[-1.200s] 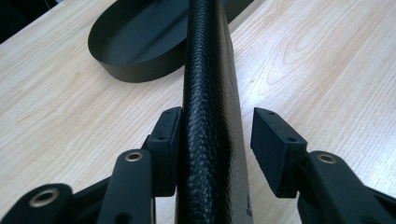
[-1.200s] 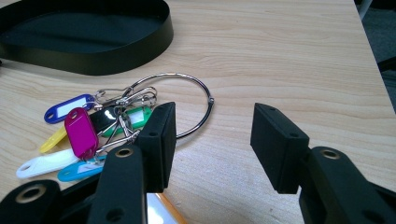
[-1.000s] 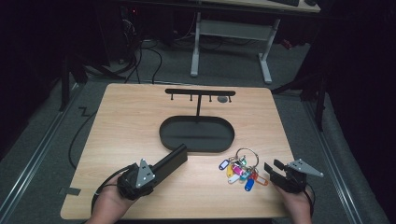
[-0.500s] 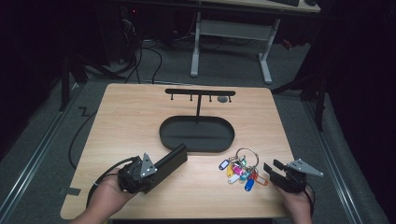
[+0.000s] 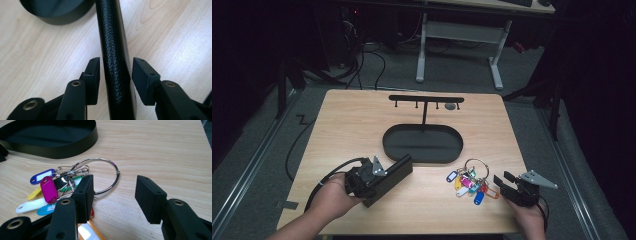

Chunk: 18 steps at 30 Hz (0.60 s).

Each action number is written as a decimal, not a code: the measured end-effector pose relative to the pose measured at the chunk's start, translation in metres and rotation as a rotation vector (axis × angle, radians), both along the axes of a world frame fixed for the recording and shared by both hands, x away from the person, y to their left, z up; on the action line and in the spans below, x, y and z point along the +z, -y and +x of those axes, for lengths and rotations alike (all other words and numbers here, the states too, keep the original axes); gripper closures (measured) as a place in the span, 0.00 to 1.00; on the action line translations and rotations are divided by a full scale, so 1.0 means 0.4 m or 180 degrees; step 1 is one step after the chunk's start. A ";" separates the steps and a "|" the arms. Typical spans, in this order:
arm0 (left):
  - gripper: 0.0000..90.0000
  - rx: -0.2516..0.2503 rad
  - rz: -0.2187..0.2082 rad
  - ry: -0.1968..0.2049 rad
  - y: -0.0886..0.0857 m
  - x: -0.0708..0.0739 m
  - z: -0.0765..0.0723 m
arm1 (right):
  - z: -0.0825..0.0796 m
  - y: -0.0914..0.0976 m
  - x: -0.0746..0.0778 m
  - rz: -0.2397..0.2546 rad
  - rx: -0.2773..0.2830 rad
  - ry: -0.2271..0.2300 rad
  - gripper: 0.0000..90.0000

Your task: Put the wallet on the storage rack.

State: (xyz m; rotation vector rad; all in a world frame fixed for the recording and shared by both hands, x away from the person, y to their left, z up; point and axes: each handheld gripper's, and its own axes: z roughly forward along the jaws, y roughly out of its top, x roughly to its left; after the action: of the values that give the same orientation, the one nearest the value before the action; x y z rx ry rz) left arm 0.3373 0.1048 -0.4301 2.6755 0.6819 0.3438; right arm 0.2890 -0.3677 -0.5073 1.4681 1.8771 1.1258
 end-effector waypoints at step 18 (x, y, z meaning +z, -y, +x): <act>0.78 0.0133 0.0183 -0.0332 0.030 0.001 0.031 | 0.015 -0.014 -0.005 0.0111 0.0358 -0.0015 0.54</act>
State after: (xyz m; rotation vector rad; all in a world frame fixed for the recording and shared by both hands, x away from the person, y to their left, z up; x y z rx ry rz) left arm 0.3497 0.0928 -0.4299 2.7527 0.7708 0.2395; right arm 0.2950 -0.3620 -0.5094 1.3999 1.9739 1.2130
